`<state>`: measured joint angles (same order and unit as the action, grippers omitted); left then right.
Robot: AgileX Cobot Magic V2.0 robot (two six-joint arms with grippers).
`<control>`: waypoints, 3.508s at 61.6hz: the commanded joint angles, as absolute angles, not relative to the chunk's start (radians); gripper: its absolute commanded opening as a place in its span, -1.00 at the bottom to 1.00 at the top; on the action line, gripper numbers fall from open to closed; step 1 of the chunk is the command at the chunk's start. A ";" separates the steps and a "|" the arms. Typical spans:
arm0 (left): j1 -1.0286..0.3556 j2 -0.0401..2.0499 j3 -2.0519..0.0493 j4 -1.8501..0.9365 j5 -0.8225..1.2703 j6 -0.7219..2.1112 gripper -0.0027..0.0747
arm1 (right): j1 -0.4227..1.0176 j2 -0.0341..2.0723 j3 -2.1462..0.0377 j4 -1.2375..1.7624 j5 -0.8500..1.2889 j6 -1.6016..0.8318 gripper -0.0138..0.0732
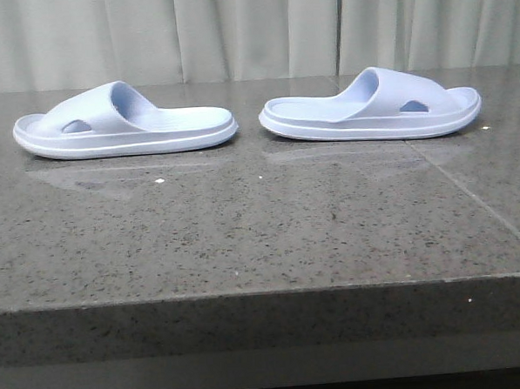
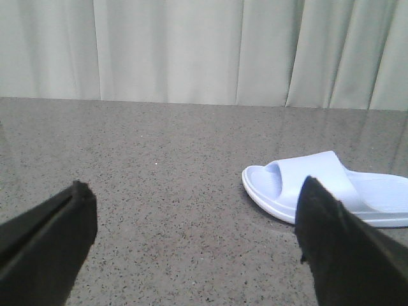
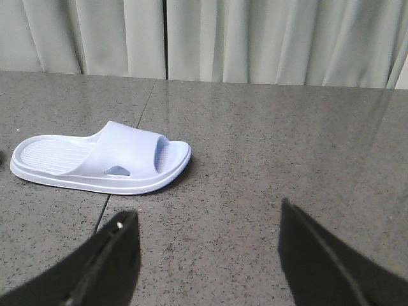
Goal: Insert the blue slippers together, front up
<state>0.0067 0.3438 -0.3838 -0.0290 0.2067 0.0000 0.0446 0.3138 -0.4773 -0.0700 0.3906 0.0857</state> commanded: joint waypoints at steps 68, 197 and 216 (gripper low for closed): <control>0.055 1.098 -0.957 -0.695 0.564 0.342 0.67 | 0.036 0.329 -0.512 -0.082 0.304 0.079 0.45; 0.240 1.982 -1.642 -0.955 1.223 0.564 0.12 | 0.036 0.329 -0.512 -0.082 0.304 0.079 0.45; 0.168 2.042 -1.642 -0.962 1.218 0.556 0.12 | 0.036 0.329 -0.512 -0.082 0.304 0.079 0.45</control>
<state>0.1907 2.0651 -1.6244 -0.9416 1.2058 0.5712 0.0446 0.3138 -0.4773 -0.0723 0.3906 0.0857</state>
